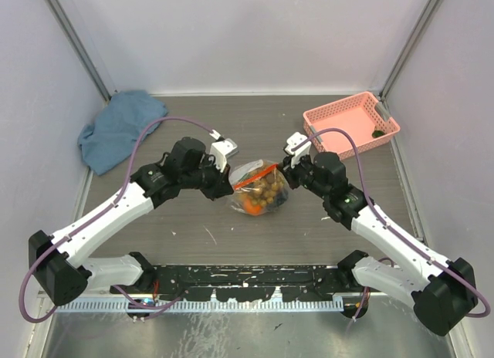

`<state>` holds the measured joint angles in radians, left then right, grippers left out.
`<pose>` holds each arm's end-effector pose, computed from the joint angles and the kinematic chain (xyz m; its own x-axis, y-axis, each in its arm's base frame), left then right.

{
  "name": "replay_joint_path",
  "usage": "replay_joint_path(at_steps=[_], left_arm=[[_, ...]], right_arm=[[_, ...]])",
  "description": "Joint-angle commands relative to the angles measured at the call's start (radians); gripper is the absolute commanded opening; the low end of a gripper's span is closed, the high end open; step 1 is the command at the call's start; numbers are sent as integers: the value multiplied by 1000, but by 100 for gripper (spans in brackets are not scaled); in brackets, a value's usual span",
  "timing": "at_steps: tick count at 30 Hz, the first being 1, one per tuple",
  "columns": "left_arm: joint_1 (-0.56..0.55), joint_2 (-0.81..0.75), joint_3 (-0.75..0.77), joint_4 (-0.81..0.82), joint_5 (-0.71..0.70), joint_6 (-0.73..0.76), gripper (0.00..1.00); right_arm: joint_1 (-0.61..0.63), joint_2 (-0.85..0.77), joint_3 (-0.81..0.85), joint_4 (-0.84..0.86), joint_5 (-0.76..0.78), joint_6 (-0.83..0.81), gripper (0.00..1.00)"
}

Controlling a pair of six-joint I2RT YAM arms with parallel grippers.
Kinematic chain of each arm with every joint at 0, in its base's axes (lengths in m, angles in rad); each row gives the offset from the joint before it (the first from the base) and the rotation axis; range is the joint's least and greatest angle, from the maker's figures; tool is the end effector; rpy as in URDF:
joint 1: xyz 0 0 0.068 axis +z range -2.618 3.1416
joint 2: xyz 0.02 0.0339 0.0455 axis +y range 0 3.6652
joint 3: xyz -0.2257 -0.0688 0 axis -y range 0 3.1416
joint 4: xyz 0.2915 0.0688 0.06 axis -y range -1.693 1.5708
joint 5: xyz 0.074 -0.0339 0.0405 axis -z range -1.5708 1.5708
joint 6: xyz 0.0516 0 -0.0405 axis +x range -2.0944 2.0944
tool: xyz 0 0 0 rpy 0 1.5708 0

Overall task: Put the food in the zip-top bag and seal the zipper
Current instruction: Zip the zipper food storage bag at the center of the board.

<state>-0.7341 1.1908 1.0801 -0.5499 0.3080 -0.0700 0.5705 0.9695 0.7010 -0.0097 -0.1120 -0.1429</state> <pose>0.2344 -0.2326 0.2750 -0.5115 0.3718 -0.7747 0.7823 0.5745 -0.2408 0.2576 0.1721 0.2457 -0.1395 -0.2576 -0.9561 -0.6536 0.7493 -0.1066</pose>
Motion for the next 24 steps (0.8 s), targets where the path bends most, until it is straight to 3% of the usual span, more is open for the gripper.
replay_joint_path(at_steps=[1,13,24], left_arm=[[-5,-40,15,-94,-49,-23,0],[-4,-92,30,-210,-290,-43,0],[1,-29,77,-148,-418,-102,3]], right_arm=[[-31,-54,10,84,125,-6,1],[-45,-55,-11,120,181,34,1],[-49,8,-7,258,35,72,1]])
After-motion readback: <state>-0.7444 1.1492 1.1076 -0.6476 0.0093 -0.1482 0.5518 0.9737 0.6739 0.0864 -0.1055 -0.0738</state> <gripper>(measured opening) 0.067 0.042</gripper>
